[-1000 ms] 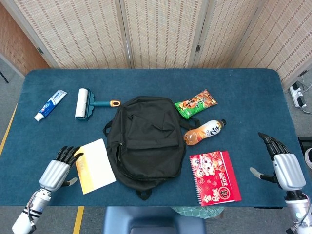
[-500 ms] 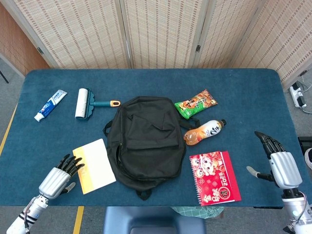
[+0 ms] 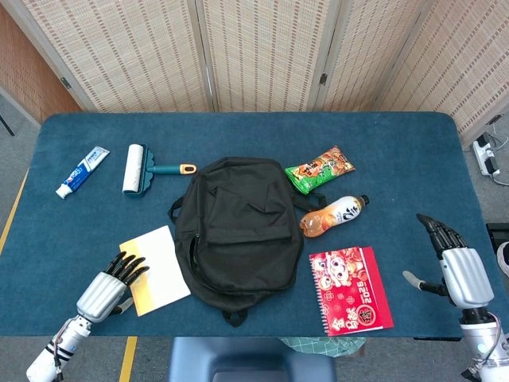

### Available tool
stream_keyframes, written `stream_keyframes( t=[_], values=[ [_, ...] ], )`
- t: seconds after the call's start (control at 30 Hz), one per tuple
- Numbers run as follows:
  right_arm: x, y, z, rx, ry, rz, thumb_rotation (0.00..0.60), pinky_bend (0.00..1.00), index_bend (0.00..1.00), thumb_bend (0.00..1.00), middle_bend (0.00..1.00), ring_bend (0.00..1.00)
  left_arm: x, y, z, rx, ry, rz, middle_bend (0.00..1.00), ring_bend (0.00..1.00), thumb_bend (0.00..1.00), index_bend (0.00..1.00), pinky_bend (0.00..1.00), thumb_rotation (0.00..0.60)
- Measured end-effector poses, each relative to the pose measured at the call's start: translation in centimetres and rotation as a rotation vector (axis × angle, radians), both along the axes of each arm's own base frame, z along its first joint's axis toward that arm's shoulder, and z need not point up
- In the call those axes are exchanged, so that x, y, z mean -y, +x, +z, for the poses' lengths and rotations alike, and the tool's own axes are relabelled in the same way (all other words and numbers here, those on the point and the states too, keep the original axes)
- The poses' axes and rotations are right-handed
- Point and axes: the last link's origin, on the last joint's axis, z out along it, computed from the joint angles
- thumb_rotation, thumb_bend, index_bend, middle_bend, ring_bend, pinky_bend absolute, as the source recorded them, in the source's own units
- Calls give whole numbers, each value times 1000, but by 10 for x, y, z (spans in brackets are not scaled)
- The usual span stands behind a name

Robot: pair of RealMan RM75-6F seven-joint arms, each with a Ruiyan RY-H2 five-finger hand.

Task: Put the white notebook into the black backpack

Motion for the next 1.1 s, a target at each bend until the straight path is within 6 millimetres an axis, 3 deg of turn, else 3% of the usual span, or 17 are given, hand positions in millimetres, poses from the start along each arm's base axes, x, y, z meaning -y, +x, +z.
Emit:
stream_keyframes(
  t=[0.63, 1.1],
  values=[
    [-1, 0, 2, 5, -10, -3, 600, 179, 19, 124, 155, 147, -7, 3, -5, 83, 17, 9, 164, 133, 331, 216, 106, 600],
    [-1, 0, 2, 6, -13, -8, 600, 179, 19, 123, 155, 147, -8, 4, -7, 223, 42, 35, 219, 182, 417, 263, 136, 600]
  ],
)
